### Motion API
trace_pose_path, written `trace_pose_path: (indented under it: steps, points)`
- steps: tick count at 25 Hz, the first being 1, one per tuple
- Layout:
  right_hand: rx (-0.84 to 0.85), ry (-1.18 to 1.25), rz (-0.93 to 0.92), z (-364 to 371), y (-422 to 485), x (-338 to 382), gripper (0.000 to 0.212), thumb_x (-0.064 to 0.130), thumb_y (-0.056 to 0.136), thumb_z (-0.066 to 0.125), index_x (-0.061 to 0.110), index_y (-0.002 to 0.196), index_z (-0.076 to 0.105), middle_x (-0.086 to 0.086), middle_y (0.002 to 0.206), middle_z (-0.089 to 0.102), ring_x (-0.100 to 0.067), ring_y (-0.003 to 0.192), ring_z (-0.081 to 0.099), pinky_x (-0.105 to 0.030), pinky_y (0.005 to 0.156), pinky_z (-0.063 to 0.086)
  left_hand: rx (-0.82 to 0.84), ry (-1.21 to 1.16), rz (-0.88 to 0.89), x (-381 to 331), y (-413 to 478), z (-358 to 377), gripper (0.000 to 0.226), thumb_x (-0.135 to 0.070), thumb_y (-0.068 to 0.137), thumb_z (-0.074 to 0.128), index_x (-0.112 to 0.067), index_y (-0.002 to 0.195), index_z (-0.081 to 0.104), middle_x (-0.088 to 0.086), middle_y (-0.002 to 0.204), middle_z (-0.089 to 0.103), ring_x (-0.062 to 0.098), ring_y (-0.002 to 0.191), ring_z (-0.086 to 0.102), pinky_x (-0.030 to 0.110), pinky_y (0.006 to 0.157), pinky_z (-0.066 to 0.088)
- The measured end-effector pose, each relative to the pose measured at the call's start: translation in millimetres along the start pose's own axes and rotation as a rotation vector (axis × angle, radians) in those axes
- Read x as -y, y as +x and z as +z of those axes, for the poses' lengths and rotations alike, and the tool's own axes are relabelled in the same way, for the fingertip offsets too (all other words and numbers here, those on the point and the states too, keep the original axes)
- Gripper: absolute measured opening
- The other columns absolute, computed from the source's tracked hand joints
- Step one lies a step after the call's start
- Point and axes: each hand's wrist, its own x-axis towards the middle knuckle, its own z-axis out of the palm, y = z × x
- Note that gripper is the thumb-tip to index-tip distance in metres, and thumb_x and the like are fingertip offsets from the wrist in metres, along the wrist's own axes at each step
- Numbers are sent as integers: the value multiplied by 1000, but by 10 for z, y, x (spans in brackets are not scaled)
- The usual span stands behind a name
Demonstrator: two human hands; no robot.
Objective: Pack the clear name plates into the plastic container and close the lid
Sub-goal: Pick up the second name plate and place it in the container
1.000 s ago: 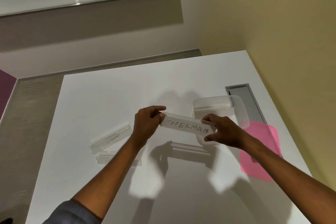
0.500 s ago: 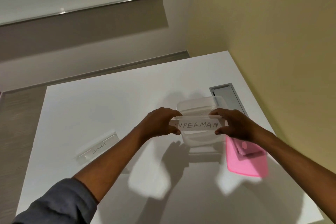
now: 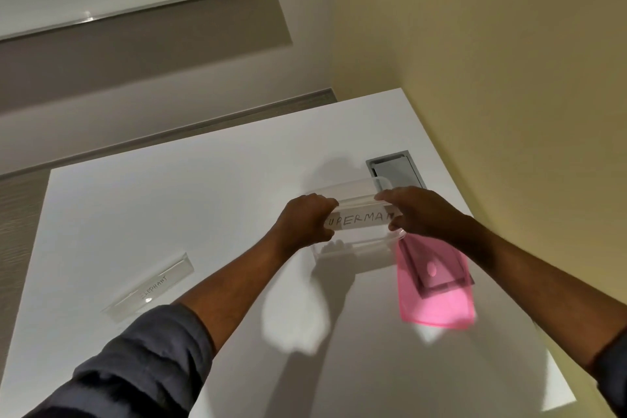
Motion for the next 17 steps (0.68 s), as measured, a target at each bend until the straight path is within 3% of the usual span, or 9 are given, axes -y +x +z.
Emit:
trace_pose_path:
  steps: [4, 10, 14, 17]
  points:
    - [99, -122, -19, 67, 251, -41, 48, 13, 79, 82, 21, 125, 71, -4, 114, 80, -24, 94, 76, -38, 80, 62, 47, 37, -45, -9, 129, 187, 53, -32, 88, 77, -19, 137, 64, 5, 119, 73, 28, 108, 70, 36, 79, 57]
    - [152, -270, -69, 268, 516, -72, 41, 16, 77, 86, 15, 116, 73, -6, 107, 80, -27, 89, 78, -34, 73, 59, 115, 108, -95, -58, 275, 459, 48, -30, 90, 77, -15, 134, 62, 8, 121, 73, 29, 108, 72, 35, 76, 51]
    - [181, -317, -94, 442, 578, -89, 36, 15, 75, 87, 14, 107, 71, -7, 102, 77, -28, 89, 77, -31, 66, 45, 158, 85, -116, -58, 347, 580, 52, -29, 87, 85, -14, 131, 62, 10, 121, 72, 31, 112, 71, 36, 76, 46]
    - [227, -333, -103, 563, 592, -92, 38, 14, 76, 87, 12, 109, 68, -10, 108, 74, -31, 95, 74, -37, 71, 53, 191, 93, -138, -68, 407, 668, 48, -21, 84, 87, -14, 125, 65, 11, 118, 74, 33, 110, 73, 36, 75, 46]
